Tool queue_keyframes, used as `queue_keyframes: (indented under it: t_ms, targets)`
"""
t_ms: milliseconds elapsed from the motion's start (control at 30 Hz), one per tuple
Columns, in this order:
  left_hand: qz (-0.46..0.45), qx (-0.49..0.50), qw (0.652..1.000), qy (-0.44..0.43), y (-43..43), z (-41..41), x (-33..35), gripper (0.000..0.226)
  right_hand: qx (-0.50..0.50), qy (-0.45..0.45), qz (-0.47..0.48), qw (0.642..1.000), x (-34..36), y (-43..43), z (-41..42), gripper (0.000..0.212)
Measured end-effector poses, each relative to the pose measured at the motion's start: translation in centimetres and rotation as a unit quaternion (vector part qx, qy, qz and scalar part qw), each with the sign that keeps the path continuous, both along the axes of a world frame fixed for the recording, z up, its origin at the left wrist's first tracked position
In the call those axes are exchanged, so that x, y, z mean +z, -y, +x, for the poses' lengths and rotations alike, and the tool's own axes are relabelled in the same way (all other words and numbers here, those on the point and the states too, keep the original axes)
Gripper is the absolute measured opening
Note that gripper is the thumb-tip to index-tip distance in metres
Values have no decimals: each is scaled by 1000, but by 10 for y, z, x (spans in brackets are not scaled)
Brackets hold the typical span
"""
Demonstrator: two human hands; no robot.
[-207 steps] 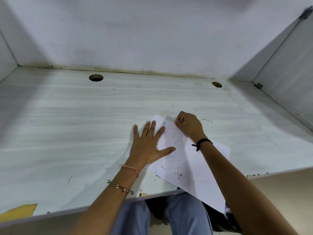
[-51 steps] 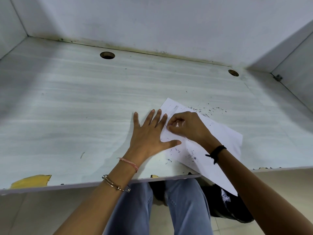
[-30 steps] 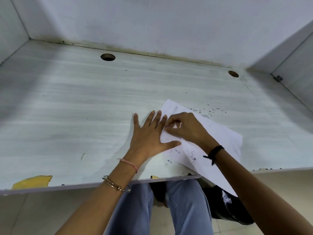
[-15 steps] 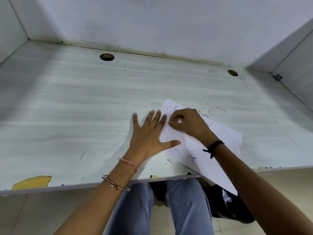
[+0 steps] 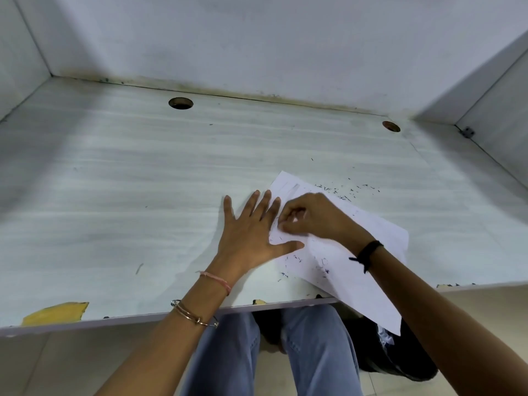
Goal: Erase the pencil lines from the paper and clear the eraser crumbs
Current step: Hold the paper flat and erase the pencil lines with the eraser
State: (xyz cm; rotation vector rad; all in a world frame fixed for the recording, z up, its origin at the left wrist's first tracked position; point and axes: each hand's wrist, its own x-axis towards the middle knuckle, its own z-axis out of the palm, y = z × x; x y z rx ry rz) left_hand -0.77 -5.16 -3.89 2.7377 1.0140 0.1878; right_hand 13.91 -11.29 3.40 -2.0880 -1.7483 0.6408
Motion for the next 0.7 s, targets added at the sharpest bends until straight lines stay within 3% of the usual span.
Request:
queue_keyframes:
  t_ms: [67, 167, 300, 433, 567, 700]
  targets:
    - [-2, 0, 1000, 5, 0, 0, -1, 106, -73, 10, 69, 995, -3, -8, 13, 2]
    - [0, 6, 1000, 13, 2, 0, -1, 102, -141, -9, 100, 985, -18, -8, 19, 1]
    - [19, 17, 998, 60, -2, 6, 1, 87, -141, -51, 90, 985, -23, 4, 20, 7]
    - [56, 2, 994, 90, -3, 16, -3, 99, -93, -65, 106, 988, -24, 15, 20, 14]
    - [15, -9, 998, 57, -3, 17, -4, 104, -157, -98, 120, 975, -24, 9, 19, 6]
    - [20, -11, 999, 23, -4, 19, -7, 106, -71, -38, 56, 995, -14, 7, 9, 5]
